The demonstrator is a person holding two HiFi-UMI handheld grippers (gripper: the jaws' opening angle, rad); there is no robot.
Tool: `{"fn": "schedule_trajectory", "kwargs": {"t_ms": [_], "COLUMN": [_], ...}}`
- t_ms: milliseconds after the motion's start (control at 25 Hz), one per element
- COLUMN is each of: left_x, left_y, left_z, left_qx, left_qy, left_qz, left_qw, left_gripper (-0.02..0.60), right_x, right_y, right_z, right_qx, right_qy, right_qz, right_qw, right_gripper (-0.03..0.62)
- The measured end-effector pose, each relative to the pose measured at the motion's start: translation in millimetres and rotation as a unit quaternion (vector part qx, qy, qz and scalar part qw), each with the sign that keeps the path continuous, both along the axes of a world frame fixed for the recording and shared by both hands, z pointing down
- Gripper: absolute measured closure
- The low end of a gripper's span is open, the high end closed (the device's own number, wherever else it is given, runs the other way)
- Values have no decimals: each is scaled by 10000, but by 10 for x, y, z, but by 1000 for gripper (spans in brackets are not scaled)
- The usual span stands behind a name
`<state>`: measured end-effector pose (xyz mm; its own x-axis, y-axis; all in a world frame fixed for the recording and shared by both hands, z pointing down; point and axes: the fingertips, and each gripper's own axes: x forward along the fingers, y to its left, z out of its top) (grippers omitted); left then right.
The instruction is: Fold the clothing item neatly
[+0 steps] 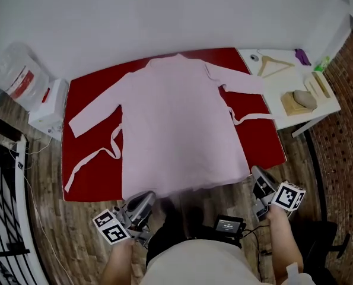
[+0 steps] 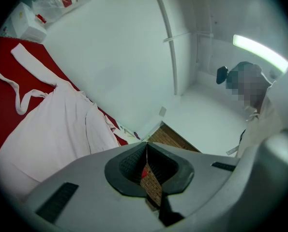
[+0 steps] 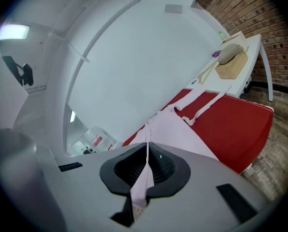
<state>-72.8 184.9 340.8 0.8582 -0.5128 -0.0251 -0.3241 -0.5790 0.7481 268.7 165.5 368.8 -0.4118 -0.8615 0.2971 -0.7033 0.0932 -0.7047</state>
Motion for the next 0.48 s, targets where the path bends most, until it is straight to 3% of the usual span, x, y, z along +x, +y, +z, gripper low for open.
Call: {"fn": "schedule_trajectory", "kwargs": {"t_ms": [480], "left_x": [-318], "left_y": [-728], "left_z": [98], "left_qx": [52], "left_qy": [-7], "left_qz": [682], "left_qw": [9977], "left_gripper": [577], "right_x": [-403], "right_y": [-412], "right_z": [-188], "right_qx": [200], "right_qy": [198], "right_qz": [495], "right_qw": [9984], "right_gripper": [579]}}
